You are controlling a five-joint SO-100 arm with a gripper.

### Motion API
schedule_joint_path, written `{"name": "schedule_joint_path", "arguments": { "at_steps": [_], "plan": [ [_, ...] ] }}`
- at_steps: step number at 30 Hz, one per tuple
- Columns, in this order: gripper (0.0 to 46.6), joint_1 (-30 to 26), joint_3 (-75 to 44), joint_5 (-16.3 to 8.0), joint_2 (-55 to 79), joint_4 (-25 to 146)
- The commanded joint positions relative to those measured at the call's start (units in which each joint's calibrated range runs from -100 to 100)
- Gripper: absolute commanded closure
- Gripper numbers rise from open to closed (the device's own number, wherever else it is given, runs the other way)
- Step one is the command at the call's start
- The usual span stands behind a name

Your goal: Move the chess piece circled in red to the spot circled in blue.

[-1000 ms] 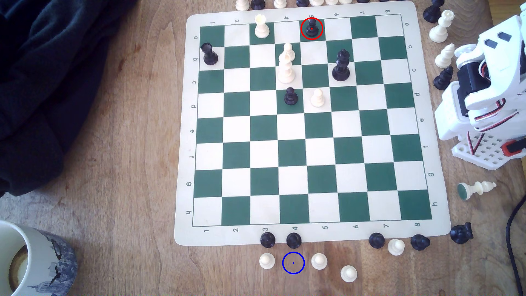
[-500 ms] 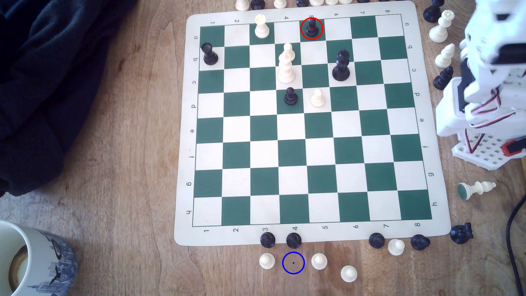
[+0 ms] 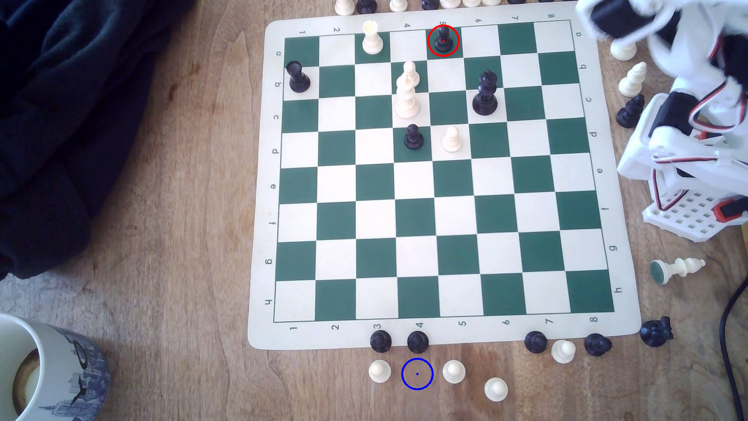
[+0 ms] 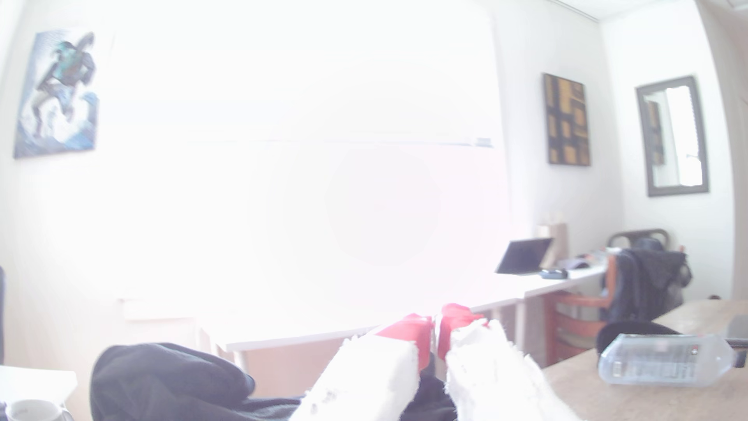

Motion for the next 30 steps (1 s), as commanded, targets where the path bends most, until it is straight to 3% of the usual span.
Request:
{"name": "schedule_joint_path", "arguments": {
  "at_steps": [1,5,9,14,21,30],
  "plan": [
    [44.8,4.8,-9.8,-0.1,5.3,10.9],
    [41.7,3.7,-15.9,-0.2,11.5,21.7],
    [42.9,1.8,-28.5,-0.4,24.3,33.0],
    [40.5,2.0,-33.5,-1.3,33.5,38.0],
    [39.3,1.9,-47.8,-7.0,55.0,48.2],
    [38.5,2.9,-57.8,-8.9,72.1,50.3]
  ]
}}
